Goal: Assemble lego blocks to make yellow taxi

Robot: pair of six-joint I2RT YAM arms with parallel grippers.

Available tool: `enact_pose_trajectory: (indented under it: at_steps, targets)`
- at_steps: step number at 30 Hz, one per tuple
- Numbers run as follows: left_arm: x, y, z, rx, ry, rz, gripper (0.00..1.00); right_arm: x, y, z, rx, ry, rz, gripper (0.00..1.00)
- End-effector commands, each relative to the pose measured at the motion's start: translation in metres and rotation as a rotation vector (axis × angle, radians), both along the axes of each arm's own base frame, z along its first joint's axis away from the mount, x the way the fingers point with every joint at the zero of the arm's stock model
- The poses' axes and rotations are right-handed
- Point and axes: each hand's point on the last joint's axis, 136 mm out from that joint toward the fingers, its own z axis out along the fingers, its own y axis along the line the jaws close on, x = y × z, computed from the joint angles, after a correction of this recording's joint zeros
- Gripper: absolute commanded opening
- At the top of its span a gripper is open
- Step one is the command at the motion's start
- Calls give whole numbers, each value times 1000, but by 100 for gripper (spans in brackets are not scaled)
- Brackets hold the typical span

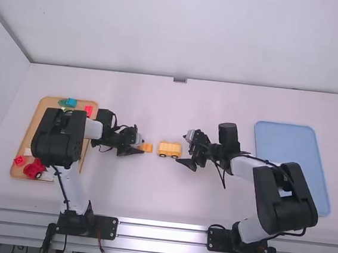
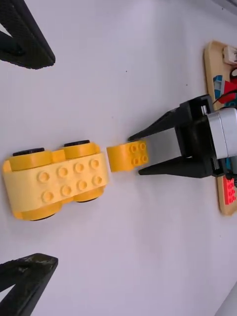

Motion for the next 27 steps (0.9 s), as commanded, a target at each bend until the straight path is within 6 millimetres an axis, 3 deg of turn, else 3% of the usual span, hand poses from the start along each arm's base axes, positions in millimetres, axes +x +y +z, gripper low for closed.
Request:
enact_pose_trajectory:
  at_steps: [1,13,18,27]
  targets:
    - [-9,-5,-2,-49,26,-12,40,-2,0,6,11,-15,7,98]
    - [-9,-12,13,-124,-4,-49,32,-2,-2,-2,-11,-1,-9,99]
    - [-8,-16,16,-131,7,-59,24,-3,0,-20,-23,18,9,99]
    - [1,-16,52,-139,-29,-69,20,-1,16,-54,17,-15,63,99]
